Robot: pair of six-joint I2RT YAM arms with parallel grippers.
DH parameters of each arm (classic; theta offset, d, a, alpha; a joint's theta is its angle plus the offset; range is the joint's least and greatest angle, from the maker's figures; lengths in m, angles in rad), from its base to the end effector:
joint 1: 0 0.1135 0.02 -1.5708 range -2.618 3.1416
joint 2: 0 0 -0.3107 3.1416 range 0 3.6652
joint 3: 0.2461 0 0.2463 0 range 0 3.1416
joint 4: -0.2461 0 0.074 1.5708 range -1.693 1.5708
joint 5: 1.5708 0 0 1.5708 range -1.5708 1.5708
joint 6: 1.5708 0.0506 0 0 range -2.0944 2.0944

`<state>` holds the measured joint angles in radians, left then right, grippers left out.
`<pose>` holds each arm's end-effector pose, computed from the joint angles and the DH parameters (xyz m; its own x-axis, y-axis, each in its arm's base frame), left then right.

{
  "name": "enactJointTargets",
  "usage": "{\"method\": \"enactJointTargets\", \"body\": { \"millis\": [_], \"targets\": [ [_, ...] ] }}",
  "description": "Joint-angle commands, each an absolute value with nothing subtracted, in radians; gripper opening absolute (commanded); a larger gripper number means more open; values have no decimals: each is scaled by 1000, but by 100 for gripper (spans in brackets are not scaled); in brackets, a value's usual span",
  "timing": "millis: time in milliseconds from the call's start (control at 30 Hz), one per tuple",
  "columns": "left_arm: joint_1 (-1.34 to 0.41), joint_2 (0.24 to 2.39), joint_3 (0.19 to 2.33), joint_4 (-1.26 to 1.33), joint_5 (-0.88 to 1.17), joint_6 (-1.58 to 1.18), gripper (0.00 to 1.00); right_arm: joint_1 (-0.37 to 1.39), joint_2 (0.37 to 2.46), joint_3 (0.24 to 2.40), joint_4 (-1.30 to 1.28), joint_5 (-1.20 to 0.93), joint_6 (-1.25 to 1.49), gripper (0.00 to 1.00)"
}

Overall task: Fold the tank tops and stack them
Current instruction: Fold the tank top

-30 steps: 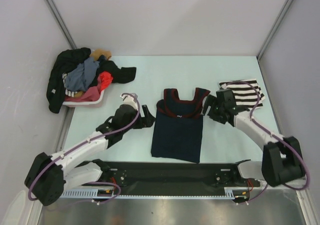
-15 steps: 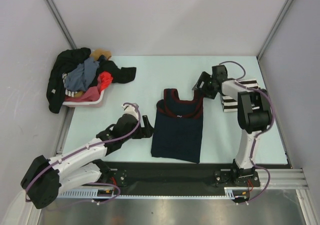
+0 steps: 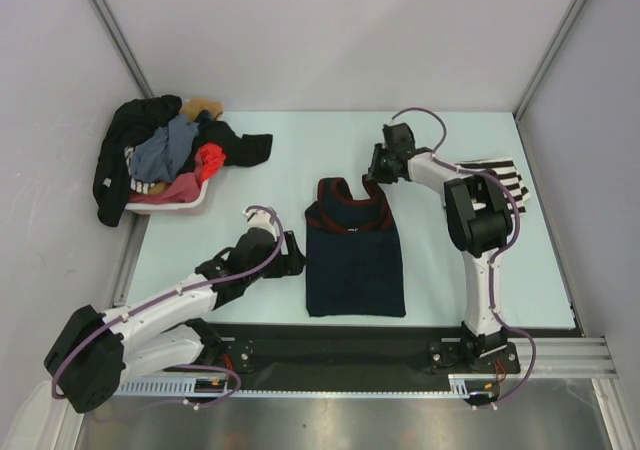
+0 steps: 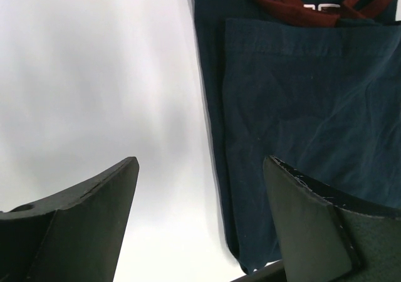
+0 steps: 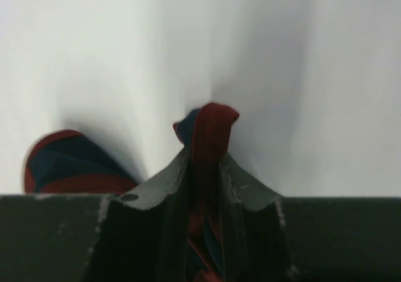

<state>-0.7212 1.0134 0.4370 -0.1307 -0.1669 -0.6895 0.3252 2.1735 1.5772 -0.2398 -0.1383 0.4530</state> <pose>0.1429 -0.1144 0.2168 -0.7303 -0.1932 -0.6552 0.1188 0.9086 -0.4004 0.4817 0.1698 0.1929 -0.8090 0.1847 -0.5580 -0.0555 0.9211 0.3854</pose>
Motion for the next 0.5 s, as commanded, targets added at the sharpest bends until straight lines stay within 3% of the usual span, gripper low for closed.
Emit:
{"method": "enactJointTargets", "body": {
  "millis": [0,133,167,200,467],
  "targets": [
    [-715,1017,459,-130,-198,-710,87,402,2103,1576,-270,192,333,29],
    [-713,1034,468,-141,-210,-722,86,456,2126,1595,-311,389,308,40],
    [-713,1035,475,-146,-212,-726,87,459,2129,1601,-321,394,310,48],
    [-713,1035,479,-152,-215,-729,86,460,2122,1606,-325,388,311,62],
    [-719,973,486,-219,-213,-739,87,423,1939,1530,-317,236,347,84]
  ]
}}
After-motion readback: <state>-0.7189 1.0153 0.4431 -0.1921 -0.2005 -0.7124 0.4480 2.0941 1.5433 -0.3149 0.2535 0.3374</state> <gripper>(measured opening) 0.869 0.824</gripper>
